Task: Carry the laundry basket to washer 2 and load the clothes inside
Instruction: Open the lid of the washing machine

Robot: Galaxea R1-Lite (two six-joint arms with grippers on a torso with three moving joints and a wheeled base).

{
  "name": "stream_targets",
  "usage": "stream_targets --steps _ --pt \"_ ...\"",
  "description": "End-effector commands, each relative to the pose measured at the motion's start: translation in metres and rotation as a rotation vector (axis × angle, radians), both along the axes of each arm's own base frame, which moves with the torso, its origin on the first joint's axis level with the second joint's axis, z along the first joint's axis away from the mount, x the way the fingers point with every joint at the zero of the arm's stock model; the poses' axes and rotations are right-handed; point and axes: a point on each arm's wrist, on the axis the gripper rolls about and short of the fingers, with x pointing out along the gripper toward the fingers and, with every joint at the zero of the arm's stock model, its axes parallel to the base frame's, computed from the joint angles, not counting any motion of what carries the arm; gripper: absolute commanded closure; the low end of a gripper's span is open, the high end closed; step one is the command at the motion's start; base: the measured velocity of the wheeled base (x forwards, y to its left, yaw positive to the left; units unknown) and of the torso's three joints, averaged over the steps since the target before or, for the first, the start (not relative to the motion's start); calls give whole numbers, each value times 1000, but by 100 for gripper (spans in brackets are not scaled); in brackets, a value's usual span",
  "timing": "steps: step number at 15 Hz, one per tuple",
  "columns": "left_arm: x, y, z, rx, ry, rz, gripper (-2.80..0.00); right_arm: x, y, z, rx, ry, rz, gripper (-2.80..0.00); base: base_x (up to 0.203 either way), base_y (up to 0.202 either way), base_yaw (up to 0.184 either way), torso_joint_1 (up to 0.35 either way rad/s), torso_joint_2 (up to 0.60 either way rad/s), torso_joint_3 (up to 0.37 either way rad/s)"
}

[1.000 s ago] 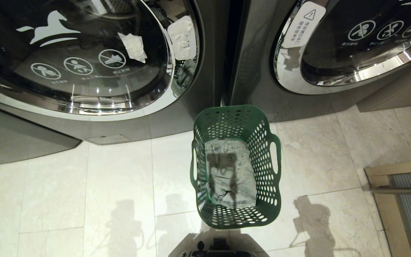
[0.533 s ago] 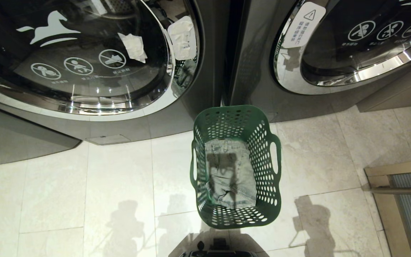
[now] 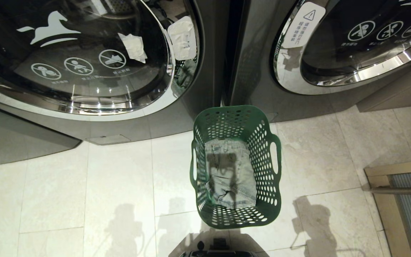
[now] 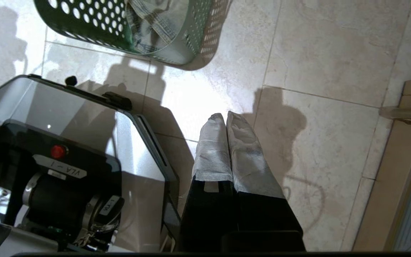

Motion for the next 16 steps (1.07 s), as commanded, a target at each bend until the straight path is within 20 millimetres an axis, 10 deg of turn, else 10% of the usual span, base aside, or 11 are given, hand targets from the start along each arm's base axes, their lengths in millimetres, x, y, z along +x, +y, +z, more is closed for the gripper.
stream_targets --steps 1,8,13,16 --pt "-2 0 -1 -18 -28 16 0 -8 0 -1 12 -45 14 0 0 0 0 0 0 0" --pt "-2 0 -2 -3 -28 20 0 -27 0 -4 369 -132 -13 0 0 0 0 0 0 0" --pt "0 -1 -1 103 -69 -32 0 -26 0 -4 -3 -263 3 0 0 0 0 0 0 0" --pt "0 0 -1 51 -65 -4 0 -21 -6 -10 -1 -293 -274 0 0 0 0 0 0 0"
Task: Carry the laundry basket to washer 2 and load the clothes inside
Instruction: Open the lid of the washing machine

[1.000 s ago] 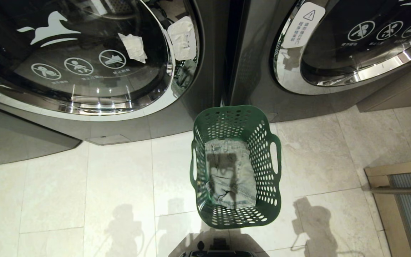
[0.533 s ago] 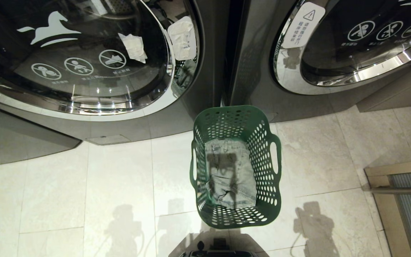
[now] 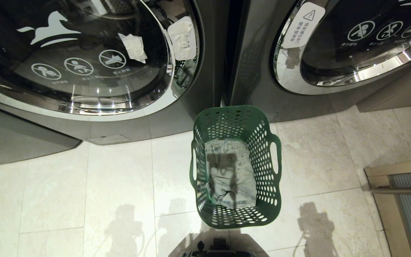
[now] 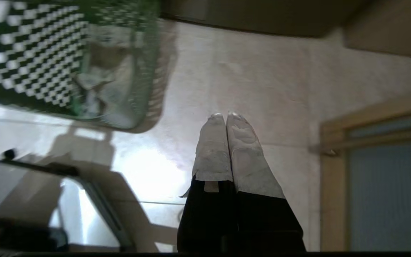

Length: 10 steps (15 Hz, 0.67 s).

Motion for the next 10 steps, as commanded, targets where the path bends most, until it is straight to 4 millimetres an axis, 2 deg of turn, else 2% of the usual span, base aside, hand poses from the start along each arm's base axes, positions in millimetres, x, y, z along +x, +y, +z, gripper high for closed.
stream_targets --steps 1,3,6,10 --pt "0 0 0 -2 -1 2 0 1 -1 -4 66 13 -47 0 0 0 0 0 0 0" --pt "0 0 0 -6 0 3 0 1 -1 -12 191 95 -25 0 0 0 0 0 0 0" --pt "0 0 0 -7 -2 3 0 2 0 -11 34 85 -4 0 0 0 0 0 0 0" --pt "0 0 0 -6 0 2 0 2 0 -11 15 83 15 0 0 0 0 0 0 0"
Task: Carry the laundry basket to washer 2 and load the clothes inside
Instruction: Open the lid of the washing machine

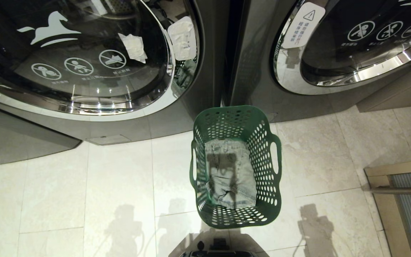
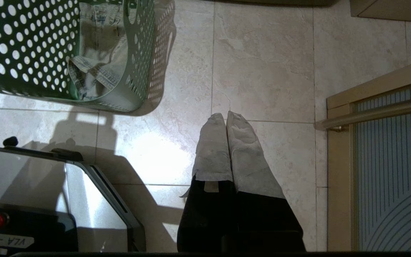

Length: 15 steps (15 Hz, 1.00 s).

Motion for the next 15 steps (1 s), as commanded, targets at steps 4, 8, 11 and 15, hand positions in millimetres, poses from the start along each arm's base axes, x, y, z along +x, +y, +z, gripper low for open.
stream_targets --steps 4,8,11,15 --pt "0 0 0 0 1 -2 0 0 0 0 21 7 -5 0 0 0 0 0 0 0" --pt "0 0 0 9 1 -1 0 0 0 -1 24 8 -8 0 0 0 0 0 0 0" --pt "0 0 -1 9 4 -2 0 0 0 -1 24 8 -8 0 0 0 0 0 0 0" --pt "0 0 -1 8 3 -1 0 0 0 -1 24 8 -8 0 0 0 0 0 0 0"
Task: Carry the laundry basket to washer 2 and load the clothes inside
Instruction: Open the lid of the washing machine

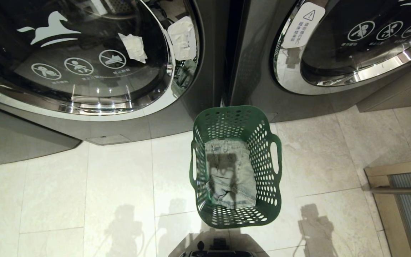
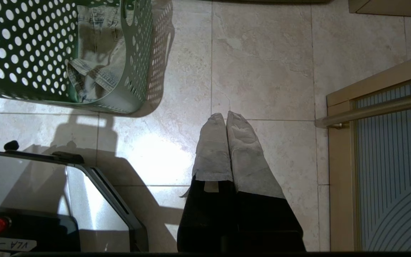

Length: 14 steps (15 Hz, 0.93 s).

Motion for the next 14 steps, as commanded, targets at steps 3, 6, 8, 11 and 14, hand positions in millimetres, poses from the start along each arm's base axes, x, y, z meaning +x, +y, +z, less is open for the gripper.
stream_targets --steps 3,6,8,11,14 --pt "0 0 0 -2 2 -1 0 0 0 0 -3 2 2 0 0 0 0 2 4 106" --pt "0 0 0 -4 2 2 0 0 0 0 -6 1 4 0 0 0 0 0 -1 185" --pt "0 0 0 -4 1 1 0 0 0 0 -9 1 5 0 0 0 0 -1 4 197" --pt "0 0 0 -5 3 2 0 0 0 0 -7 2 4 0 0 0 0 5 7 209" --pt "0 0 0 -5 1 2 0 0 0 0 -6 1 3 0 0 0 0 6 1 203"
